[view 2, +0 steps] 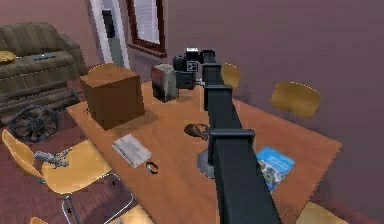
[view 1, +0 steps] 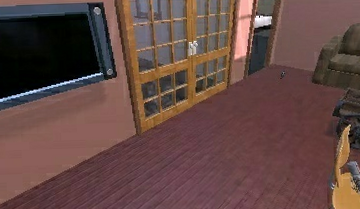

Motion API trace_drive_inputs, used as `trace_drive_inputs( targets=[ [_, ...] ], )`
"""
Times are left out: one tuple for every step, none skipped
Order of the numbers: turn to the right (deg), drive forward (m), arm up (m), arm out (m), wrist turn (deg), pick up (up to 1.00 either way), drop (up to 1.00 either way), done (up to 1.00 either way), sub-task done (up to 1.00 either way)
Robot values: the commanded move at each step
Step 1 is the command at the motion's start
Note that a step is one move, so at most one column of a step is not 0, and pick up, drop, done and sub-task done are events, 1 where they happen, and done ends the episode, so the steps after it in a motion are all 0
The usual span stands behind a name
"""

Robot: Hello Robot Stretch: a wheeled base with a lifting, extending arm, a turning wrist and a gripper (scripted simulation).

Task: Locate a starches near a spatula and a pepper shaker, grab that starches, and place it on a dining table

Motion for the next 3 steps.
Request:
trace_drive_inputs(
  targets=[
    [0.0, 0.00, 0.02, 0.00, 0.0, 0.00, 0.00, 0.00, 0.00],
    [0.0, 0.00, 0.00, -0.08, 0.0, 0.00, 0.00, 0.00, 0.00],
    [0.0, 0.00, 0.00, 0.00, 0.0, 0.00, 0.00, 1.00, 0.00]
  ],
)
